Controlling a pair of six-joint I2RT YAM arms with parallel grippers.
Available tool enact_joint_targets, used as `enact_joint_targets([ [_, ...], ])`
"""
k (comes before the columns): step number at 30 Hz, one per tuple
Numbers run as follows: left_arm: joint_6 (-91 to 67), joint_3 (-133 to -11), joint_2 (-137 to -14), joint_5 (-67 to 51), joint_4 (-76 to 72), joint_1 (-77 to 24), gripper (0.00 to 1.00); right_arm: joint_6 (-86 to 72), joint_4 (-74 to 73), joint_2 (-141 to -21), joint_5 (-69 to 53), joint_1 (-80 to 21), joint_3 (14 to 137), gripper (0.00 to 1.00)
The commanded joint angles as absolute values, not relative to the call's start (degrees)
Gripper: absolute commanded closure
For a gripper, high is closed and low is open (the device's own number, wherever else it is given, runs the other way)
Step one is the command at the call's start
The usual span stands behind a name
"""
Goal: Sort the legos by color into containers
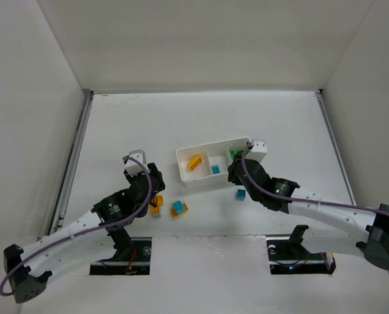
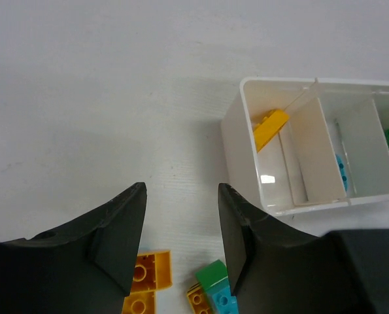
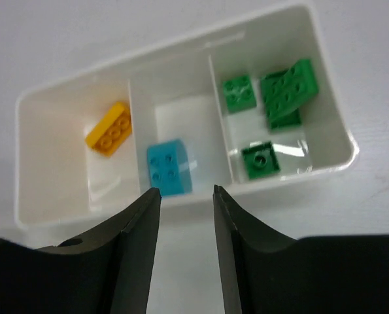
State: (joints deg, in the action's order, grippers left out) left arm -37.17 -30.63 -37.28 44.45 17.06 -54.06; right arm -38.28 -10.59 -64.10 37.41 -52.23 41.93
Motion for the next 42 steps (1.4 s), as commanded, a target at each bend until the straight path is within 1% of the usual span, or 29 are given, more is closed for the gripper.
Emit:
enact_joint_targets([
  [1,-45.2,-35.6,-39.3,44.6,33.4,-55.1,0.54,-43.6,-18.9,-62.5,36.9,-56.1,37.8,0.54],
  [2,-46.4,-35.9,-39.6,43.3,34.4,-56.0,0.53,-46.4,-21.1,-62.6,36.6,-56.6,36.7,0.51],
  [5,-48.3,-35.7,-40.8,40.6,33.7,-60.1,0.52,-54.0,-25.2,-64.0,37.2,-58.9,34.1,0.33],
  [9,-48.1,-35.3,-43.9,41.6,28.9,-66.9,0.51,-57.6,-25.4,-66.4,39.1,-59.6,32.6,0.25],
  [12,-47.7,-35.6,-45.7,43.3,25.9,-70.3,0.5,-57.7,-24.0,-67.3,38.7,-59.6,32.6,0.25],
  [15,-47.3,-35.7,-46.5,44.5,24.0,-71.0,0.5,-57.0,-21.3,-69.2,37.2,-59.0,32.5,0.32],
  [18,-47.2,-34.7,-45.9,44.6,21.8,-70.9,0.5,-56.8,-19.2,-71.8,37.3,-57.3,32.6,0.41],
  [22,-46.7,-33.3,-44.0,44.5,20.2,-70.7,0.5,-56.5,-18.5,-75.4,37.5,-56.2,34.3,0.43],
  [23,-46.5,-33.1,-43.7,44.5,20.0,-70.6,0.5,-56.3,-18.0,-76.7,37.5,-55.8,34.6,0.47],
  [24,-46.3,-32.9,-43.2,44.4,20.0,-70.5,0.5,-56.2,-17.9,-77.7,37.8,-55.5,35.0,0.55],
  [25,-46.2,-32.7,-42.9,44.4,20.0,-70.4,0.5,-56.3,-17.9,-78.8,38.8,-55.7,35.4,0.66],
  [26,-46.1,-32.5,-42.5,44.4,20.1,-70.4,0.5,-56.6,-18.5,-79.4,39.8,-55.7,35.8,0.72],
  [28,-45.7,-32.3,-41.5,44.6,20.7,-70.3,0.5,-57.5,-20.6,-78.6,40.4,-56.9,36.5,0.8],
  [30,-44.8,-32.0,-40.6,44.6,20.7,-69.8,0.5,-57.9,-23.4,-75.5,40.3,-59.8,37.1,0.83],
  [32,-43.7,-31.9,-40.3,44.4,20.8,-68.7,0.5,-57.5,-27.0,-70.3,39.6,-63.2,39.0,0.83],
  [35,-42.4,-31.8,-41.0,43.4,20.3,-66.7,0.5,-53.9,-28.4,-64.7,39.6,-65.3,42.9,0.82],
  [38,-41.7,-32.2,-42.4,42.8,19.8,-65.5,0.5,-46.9,-24.5,-64.2,39.2,-62.9,46.7,0.81],
  [42,-42.0,-31.6,-41.7,43.1,19.4,-66.0,0.5,-37.8,-15.3,-68.9,36.3,-56.6,50.7,0.8],
])
